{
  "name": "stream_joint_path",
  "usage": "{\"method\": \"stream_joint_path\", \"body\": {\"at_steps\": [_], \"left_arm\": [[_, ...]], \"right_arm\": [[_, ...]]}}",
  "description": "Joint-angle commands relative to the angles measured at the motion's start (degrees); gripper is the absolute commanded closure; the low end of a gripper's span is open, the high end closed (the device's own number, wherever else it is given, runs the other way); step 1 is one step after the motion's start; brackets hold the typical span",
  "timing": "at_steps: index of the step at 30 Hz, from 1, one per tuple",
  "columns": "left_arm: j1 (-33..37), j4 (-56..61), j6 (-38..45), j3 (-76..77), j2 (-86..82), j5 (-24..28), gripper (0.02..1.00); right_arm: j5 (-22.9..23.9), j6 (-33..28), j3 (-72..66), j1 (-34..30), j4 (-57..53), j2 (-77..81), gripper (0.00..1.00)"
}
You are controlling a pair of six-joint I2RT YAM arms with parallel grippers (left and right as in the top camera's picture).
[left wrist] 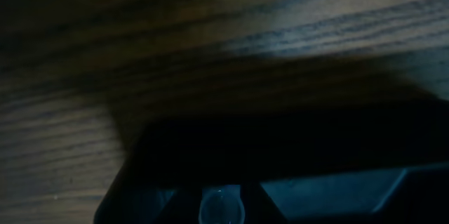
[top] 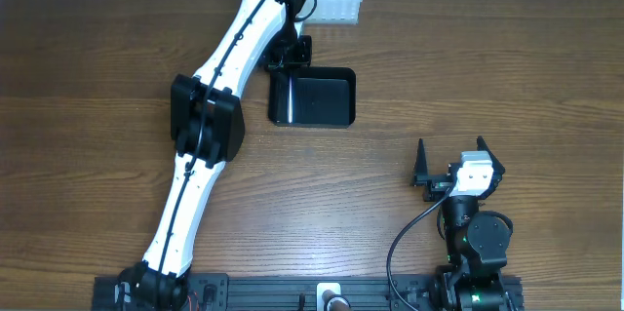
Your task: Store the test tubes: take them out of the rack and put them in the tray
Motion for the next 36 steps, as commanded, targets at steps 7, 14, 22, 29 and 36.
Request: {"method": "stream_joint_path", "body": {"at_steps": [7, 14, 22, 29, 36], "left_arm": [[-0.37, 0.72, 0.68, -0.26, 2.19, -0.5, 0.744], [-0.79, 0.26, 0.66, -0.04, 1.86, -0.26, 0.706], [-1.6, -1.99, 0.63, 1.11, -4.59, -0.28, 0.586], [-0.5, -1.95, -1.33, 1.22, -12.66, -0.46, 0.421], [1.07, 1.51, -3.04, 1.2, -21.2, -3.78, 0.196]], "right_arm": [[-0.48, -0.26, -0.39, 0.0, -0.07, -0.57, 0.009], [-0.48, -0.26, -0.39, 0.0, -0.09, -0.57, 0.007], [-0.48, -0.26, -0.39, 0.0, -0.09, -0.57, 0.007], [-0.48, -0.26, -0.39, 0.0, -0.09, -0.57, 0.007], [-0.48, -0.26, -0.39, 0.0, -0.09, -0.57, 0.007]]}}
